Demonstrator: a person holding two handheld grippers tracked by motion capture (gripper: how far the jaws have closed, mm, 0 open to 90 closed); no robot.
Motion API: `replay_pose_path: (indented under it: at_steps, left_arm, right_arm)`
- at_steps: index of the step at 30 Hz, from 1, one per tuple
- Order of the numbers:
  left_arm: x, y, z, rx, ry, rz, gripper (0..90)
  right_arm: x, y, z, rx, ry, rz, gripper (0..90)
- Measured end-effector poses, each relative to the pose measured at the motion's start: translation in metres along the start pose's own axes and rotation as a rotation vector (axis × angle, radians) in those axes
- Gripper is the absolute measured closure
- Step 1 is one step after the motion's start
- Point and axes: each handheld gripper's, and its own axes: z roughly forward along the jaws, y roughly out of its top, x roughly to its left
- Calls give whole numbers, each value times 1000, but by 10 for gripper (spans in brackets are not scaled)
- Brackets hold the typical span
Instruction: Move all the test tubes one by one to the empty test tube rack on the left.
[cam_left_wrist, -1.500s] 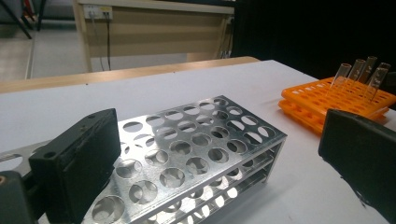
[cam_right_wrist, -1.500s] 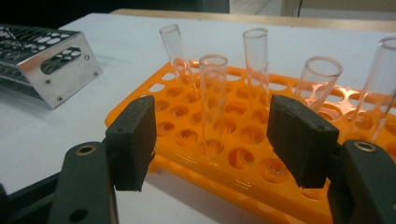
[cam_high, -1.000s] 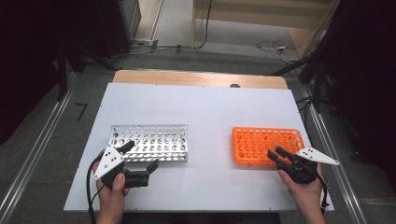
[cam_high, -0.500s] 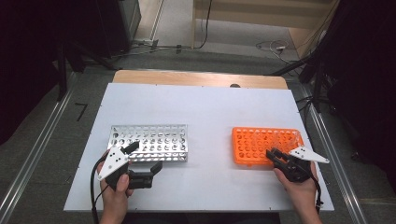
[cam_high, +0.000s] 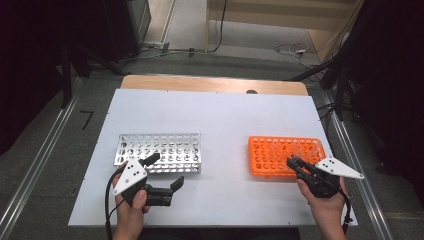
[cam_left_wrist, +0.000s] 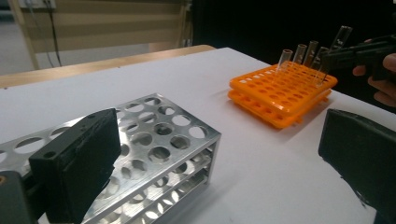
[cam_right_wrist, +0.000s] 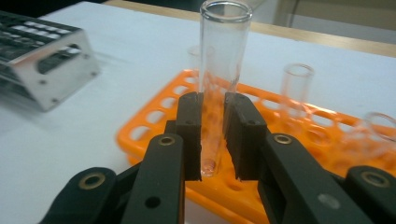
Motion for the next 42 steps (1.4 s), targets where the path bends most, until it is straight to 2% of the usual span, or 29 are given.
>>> replay_pose_path:
  at_steps: [8, 10, 11, 13, 14, 18, 19, 20, 22, 27, 31, 35, 42]
  left_arm:
    - [-13, 5, 8, 12, -43, -13, 0]
    - [-16, 6, 11, 18, -49, -21, 0]
    - [-19, 6, 12, 18, -49, -26, 14]
    - [-24, 8, 16, 19, -76, -37, 20]
    - [-27, 8, 18, 26, -56, -37, 48]
    - [-37, 11, 24, 51, -44, -45, 145]
    - [-42, 12, 27, 58, -61, -47, 172]
    - [-42, 12, 27, 58, -61, -47, 182]
    - [-49, 13, 31, 62, -95, -64, 222]
    - [-56, 15, 35, 75, -129, -51, 345]
    - [-65, 17, 41, 89, -167, -38, 383]
    - [-69, 17, 43, 82, -184, -38, 432]
    - [-80, 18, 49, 88, -218, -10, 512]
  right_arm:
    - [33, 8, 7, 10, 117, -25, 741]
    - [38, 9, 9, 12, 129, -29, 742]
    - [48, 10, 13, 14, 170, -29, 741]
    - [57, 10, 16, 24, 191, -36, 742]
    - [62, 10, 18, 30, 203, -43, 741]
    - [81, 9, 25, 50, 248, -77, 741]
    - [86, 9, 26, 57, 258, -82, 741]
    - [91, 9, 28, 60, 267, -94, 741]
    - [99, 9, 31, 66, 288, -110, 741]
    - [118, 8, 36, 80, 322, -142, 742]
    - [128, 8, 39, 84, 342, -165, 741]
    - [136, 8, 40, 89, 354, -182, 741]
    - [148, 7, 40, 100, 381, -213, 742]
